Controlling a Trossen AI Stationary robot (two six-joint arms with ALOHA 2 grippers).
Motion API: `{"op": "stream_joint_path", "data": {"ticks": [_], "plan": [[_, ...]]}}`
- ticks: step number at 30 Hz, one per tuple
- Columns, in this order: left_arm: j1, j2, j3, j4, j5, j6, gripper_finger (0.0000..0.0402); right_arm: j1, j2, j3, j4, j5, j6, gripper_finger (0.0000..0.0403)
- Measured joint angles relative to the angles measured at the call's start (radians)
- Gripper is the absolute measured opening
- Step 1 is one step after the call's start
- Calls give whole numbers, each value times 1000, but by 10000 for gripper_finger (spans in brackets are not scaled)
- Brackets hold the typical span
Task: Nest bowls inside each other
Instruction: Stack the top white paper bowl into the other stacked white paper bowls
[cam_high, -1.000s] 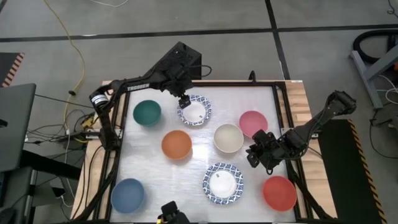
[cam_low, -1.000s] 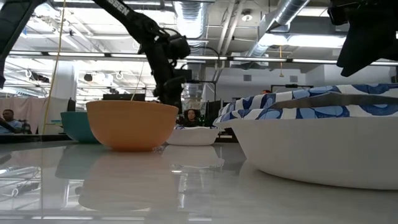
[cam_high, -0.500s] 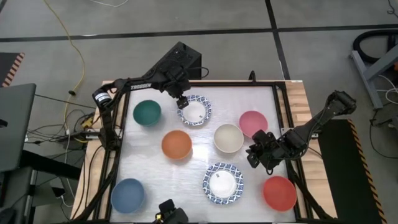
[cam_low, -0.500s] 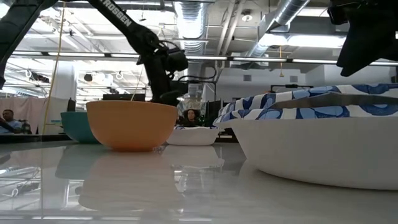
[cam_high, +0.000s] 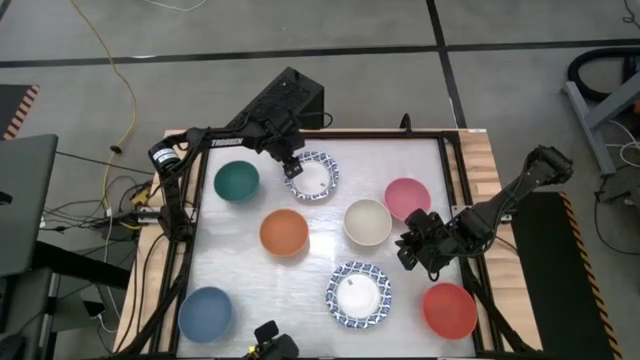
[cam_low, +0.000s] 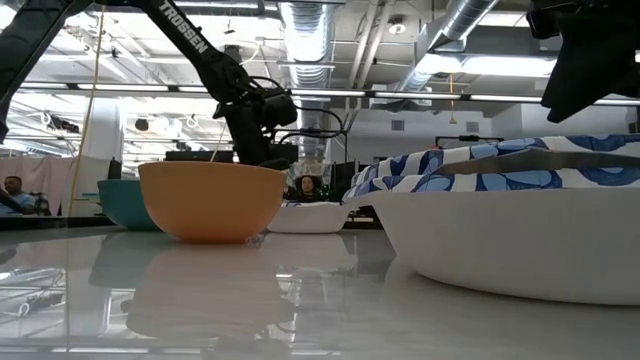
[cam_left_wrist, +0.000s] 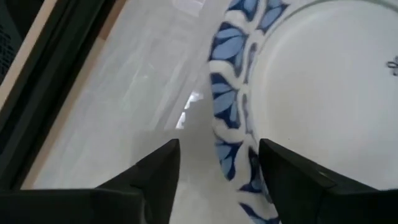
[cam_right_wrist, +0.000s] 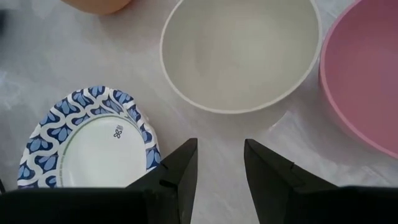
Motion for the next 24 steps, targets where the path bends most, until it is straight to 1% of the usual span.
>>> {"op": "stream_joint_path", "data": {"ticks": [3,11,14,16,20,24], "plan": [[0,0,0,7,0,-8,162,0,0,0,0,0,1,153],[0,0,0,11,-2,-47,49,0,0,0,3,0,1,153],[-4,0,0,5,0,-55,13,-7,0,0,4,2,11,153],[-8,-1,0,4,-1,-67,6,-16,0,0,3,2,9,153],[-17,-18,0,3,-4,-90,5,-27,0,0,5,-6,9,153],[-29,-66,0,0,-12,-93,2,-69,0,-1,-2,-2,-7,152]]}}
